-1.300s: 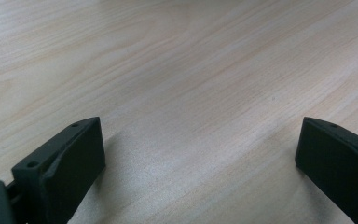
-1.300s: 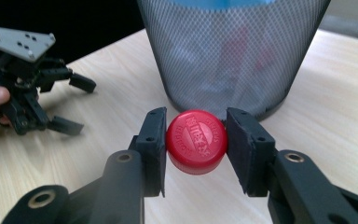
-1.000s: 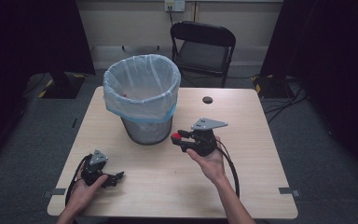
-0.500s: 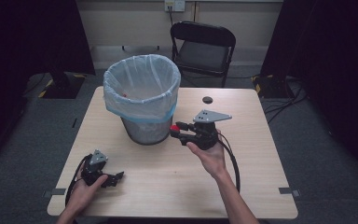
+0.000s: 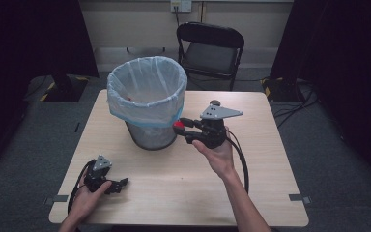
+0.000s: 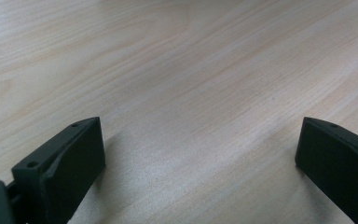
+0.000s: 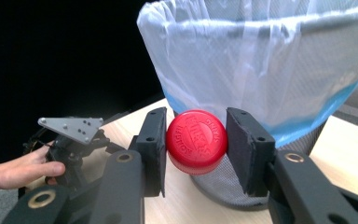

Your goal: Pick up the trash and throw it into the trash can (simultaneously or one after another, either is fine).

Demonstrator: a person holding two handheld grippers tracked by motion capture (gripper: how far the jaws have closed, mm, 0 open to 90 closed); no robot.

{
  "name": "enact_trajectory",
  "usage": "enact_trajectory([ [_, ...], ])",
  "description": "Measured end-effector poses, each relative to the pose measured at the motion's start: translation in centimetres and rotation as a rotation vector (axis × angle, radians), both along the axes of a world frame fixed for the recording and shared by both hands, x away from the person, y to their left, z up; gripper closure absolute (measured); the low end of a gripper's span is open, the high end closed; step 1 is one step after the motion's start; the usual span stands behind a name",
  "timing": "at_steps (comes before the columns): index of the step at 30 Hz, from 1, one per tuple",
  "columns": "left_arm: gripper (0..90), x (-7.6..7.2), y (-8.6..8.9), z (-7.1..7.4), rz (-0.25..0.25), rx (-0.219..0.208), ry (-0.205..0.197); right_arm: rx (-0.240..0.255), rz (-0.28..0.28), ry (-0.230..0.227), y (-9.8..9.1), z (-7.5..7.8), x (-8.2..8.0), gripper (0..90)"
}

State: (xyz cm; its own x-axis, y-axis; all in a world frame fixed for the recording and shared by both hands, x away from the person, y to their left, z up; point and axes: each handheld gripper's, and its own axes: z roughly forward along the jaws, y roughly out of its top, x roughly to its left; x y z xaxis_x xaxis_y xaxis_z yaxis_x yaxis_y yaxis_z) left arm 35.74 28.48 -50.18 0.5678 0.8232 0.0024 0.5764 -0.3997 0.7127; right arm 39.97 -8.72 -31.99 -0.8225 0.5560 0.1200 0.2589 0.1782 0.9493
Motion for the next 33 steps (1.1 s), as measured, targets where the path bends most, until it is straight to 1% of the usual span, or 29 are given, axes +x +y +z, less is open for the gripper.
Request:
enact_trajectory([
  [5, 0.8, 0.0, 0.0, 0.0, 0.0, 0.0, 0.0, 0.009, 0.009, -0.015, 0.1, 0.7, 0.1, 60.1],
  [10, 0.8, 0.0, 0.0, 0.0, 0.0, 0.0, 0.0, 0.024, 0.019, -0.037, 0.3, 1.9, 0.0, 60.1],
  [18, 0.8, 0.0, 0.0, 0.0, 0.002, -0.004, -0.001, 0.056, 0.038, -0.059, 1.0, 3.3, 0.2, 60.1],
  [25, 0.8, 0.0, 0.0, 0.0, 0.0, 0.0, 0.0, 0.075, 0.043, -0.074, 1.3, 4.7, 1.0, 60.1],
  [29, 0.8, 0.0, 0.0, 0.0, 0.002, -0.007, 0.001, 0.099, 0.053, -0.069, 1.4, 5.4, 1.7, 60.1],
  [31, 0.8, 0.0, 0.0, 0.0, 0.0, 0.0, 0.0, 0.106, 0.056, -0.068, 1.4, 5.8, 2.0, 60.1],
  [33, 0.8, 0.0, 0.0, 0.0, 0.001, -0.004, 0.001, 0.112, 0.056, -0.068, 1.5, 6.1, 2.3, 60.1],
])
